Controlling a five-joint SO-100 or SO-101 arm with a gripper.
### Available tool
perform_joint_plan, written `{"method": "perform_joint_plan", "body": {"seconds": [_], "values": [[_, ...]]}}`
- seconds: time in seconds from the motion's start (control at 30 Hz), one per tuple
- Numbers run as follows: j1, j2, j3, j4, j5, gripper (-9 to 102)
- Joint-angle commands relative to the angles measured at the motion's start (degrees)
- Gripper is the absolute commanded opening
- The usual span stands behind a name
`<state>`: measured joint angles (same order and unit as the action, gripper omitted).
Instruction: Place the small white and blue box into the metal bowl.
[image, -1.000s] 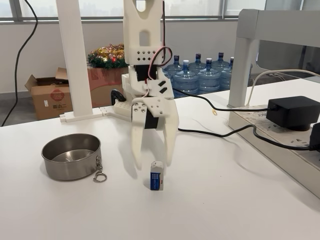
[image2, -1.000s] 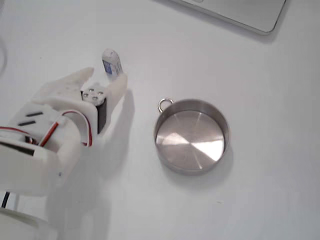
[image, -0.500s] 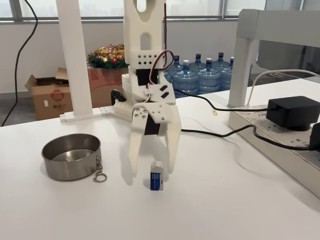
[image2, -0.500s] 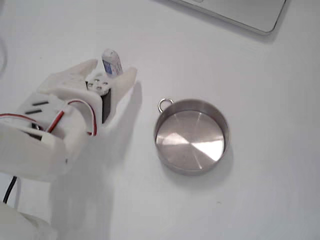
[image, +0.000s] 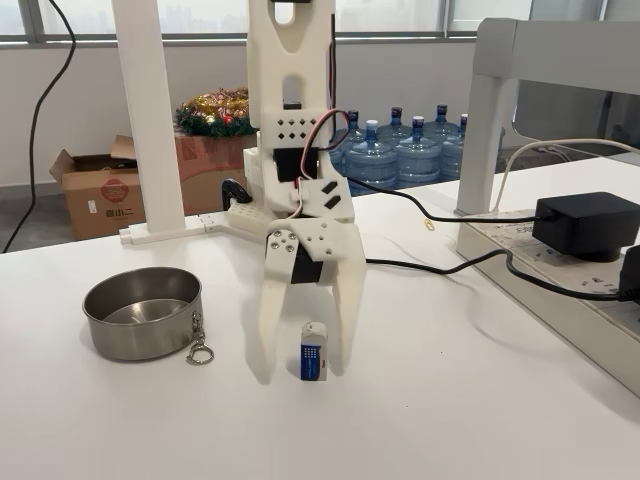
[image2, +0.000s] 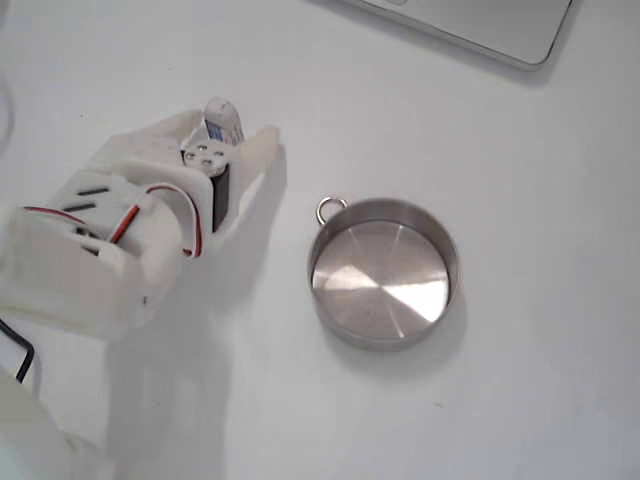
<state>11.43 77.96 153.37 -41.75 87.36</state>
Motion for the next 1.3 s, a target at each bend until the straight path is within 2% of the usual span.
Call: {"method": "perform_joint_plan", "body": {"seconds": [0.0,0.2,0.53,0.93,1.27], "values": [[0.35,-0.97,-2.29,-0.97,0.53,27],[0.35,-1.32,-2.90,-0.97,0.62,26],[0.44,-0.53,-2.11,-0.97,0.62,9],[1.67,-0.26,-1.76,-0.97,2.29,-1],[7.47,16.35,6.15,-0.09,5.36,0]]}}
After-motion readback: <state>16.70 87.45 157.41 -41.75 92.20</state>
